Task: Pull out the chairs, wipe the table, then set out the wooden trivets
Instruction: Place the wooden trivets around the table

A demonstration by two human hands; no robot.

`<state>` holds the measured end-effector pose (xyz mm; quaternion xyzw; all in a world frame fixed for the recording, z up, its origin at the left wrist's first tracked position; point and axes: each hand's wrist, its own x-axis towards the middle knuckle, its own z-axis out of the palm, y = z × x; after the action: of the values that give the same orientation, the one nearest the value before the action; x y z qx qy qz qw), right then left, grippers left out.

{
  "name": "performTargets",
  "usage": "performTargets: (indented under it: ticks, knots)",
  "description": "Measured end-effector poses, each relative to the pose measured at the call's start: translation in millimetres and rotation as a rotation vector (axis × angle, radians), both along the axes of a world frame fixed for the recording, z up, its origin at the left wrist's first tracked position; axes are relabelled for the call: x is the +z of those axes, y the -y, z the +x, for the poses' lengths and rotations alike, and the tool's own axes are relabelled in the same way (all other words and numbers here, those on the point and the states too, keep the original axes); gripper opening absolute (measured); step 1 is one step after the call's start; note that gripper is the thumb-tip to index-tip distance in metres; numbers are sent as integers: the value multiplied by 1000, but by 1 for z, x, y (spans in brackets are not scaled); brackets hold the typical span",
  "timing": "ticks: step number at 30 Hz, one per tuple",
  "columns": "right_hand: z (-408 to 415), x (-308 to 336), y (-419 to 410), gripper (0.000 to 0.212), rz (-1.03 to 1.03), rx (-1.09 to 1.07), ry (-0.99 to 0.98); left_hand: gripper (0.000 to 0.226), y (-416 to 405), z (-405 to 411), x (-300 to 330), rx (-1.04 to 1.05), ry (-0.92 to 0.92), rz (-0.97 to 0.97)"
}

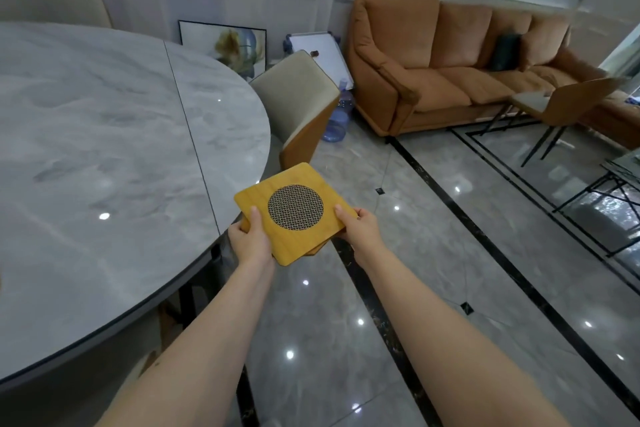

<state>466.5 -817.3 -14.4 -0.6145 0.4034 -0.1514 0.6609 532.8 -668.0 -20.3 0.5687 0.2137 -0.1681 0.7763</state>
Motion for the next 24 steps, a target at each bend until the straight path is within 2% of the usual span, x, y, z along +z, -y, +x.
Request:
performTargets:
  ticks: [4,8,13,21,24]
  knots:
    - [43,-1,40,26,-6,22,-15,33,41,40,-4,28,-13,11]
    - [114,6,89,23,11,60,12,41,89,108,1,72,-4,-4]
    - [201,11,135,36,1,131,1,36,131,189,8,130,20,-4]
    - [330,9,195,35,-10,228,-30,32,188,292,21,302,30,59]
    - [384,8,210,38,26,331,-43,28,201,325,20,393,18,44]
